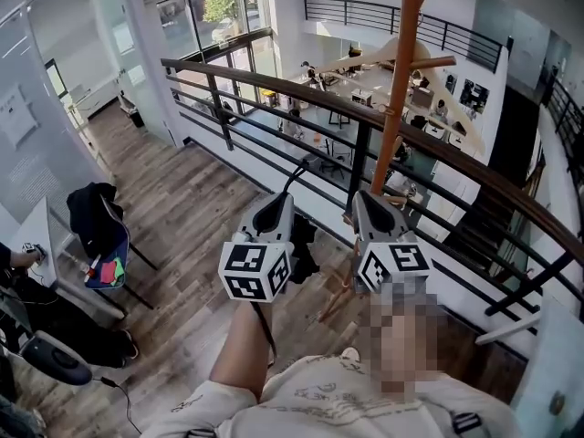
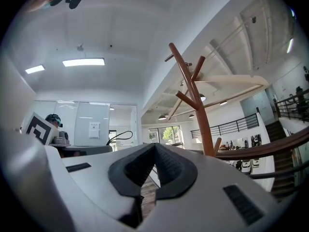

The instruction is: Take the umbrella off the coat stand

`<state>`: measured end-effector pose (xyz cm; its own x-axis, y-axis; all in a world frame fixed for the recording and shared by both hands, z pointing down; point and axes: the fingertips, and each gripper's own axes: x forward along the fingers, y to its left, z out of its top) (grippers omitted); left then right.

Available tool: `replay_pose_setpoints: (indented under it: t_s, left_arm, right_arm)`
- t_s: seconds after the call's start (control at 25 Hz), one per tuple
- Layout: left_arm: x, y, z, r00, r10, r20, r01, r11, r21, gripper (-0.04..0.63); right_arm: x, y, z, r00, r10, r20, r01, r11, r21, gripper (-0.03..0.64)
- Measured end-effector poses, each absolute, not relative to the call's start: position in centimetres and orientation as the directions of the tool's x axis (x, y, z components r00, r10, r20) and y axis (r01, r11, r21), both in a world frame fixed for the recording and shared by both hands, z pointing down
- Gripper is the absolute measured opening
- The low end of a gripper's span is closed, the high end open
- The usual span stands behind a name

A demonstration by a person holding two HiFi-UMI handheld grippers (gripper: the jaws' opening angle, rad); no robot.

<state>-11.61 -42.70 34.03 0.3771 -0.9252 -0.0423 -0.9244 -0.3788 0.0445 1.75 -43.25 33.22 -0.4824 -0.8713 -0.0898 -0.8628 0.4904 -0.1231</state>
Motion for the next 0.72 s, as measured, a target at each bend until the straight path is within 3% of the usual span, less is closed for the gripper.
replay_pose_setpoints:
  t_s: [0.72]
  left_arm:
    - [-9.9, -41.8, 36.5, 0.446, -0.895, -0.006, -0.895, -0.446, 0.024, 0.008]
  right_arm:
    - [3.6, -41.1, 36.5, -0.399, -0.915, -0.059, -0.901, 0.404, -0.16, 0.003]
